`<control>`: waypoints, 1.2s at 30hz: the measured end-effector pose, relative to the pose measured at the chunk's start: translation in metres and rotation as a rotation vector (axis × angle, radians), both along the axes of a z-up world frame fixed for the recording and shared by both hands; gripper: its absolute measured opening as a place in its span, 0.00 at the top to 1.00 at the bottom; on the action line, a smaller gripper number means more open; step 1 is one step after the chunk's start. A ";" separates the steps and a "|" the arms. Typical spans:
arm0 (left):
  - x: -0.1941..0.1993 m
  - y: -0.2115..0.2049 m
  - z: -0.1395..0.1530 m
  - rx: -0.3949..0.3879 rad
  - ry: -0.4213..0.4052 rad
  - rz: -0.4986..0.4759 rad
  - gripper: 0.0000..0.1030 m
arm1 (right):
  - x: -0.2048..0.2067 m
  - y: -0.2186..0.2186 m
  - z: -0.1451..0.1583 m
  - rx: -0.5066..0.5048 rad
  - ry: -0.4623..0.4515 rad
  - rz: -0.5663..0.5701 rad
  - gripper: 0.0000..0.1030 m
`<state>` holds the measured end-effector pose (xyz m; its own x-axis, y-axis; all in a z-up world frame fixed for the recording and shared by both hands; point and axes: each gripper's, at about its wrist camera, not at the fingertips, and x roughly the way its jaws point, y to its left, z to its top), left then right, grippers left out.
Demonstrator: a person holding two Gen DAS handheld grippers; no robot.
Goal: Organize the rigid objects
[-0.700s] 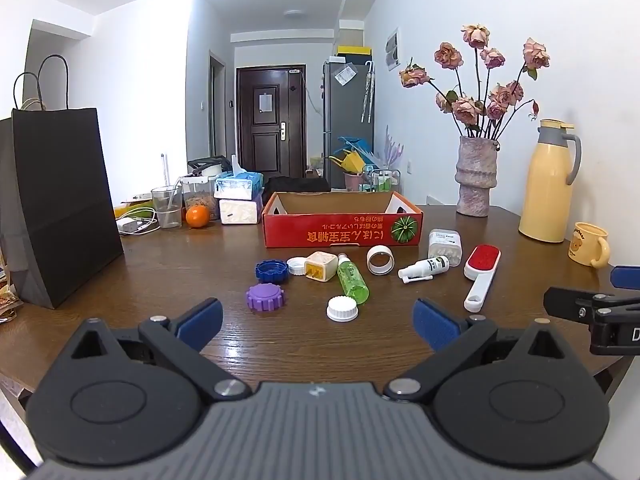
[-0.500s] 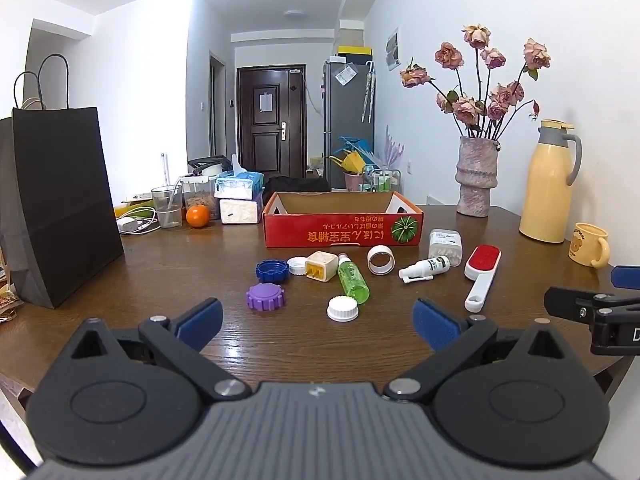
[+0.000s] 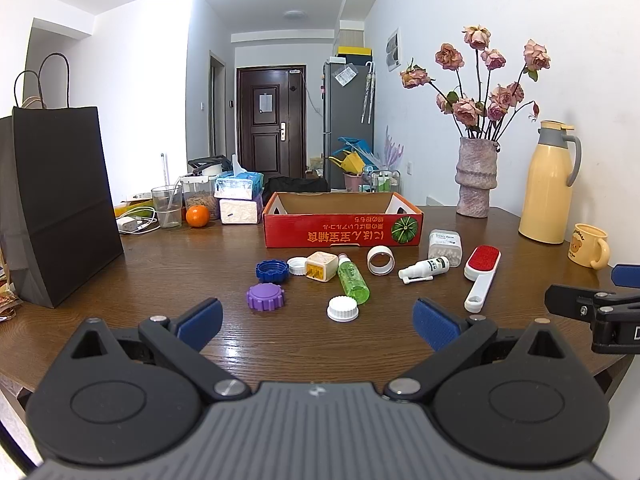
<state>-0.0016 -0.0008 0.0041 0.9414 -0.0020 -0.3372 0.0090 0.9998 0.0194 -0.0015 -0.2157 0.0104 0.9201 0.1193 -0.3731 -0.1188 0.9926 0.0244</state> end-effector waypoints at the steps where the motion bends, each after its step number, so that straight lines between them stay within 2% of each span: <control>1: 0.000 0.000 0.000 0.000 0.000 0.001 0.00 | 0.000 0.000 0.000 0.000 -0.001 0.000 0.00; 13: -0.005 -0.003 0.003 -0.001 -0.001 0.002 0.00 | -0.002 0.002 -0.004 0.000 -0.003 0.003 0.00; 16: -0.005 -0.003 0.003 -0.002 -0.001 0.003 0.00 | -0.001 0.003 0.007 0.000 -0.003 0.005 0.00; 36: -0.008 0.000 0.009 -0.006 -0.005 0.001 0.00 | -0.004 0.002 -0.001 -0.004 -0.012 0.005 0.00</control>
<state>-0.0096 -0.0010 0.0129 0.9430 -0.0030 -0.3327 0.0081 0.9999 0.0138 -0.0057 -0.2137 0.0092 0.9239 0.1223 -0.3625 -0.1237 0.9921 0.0194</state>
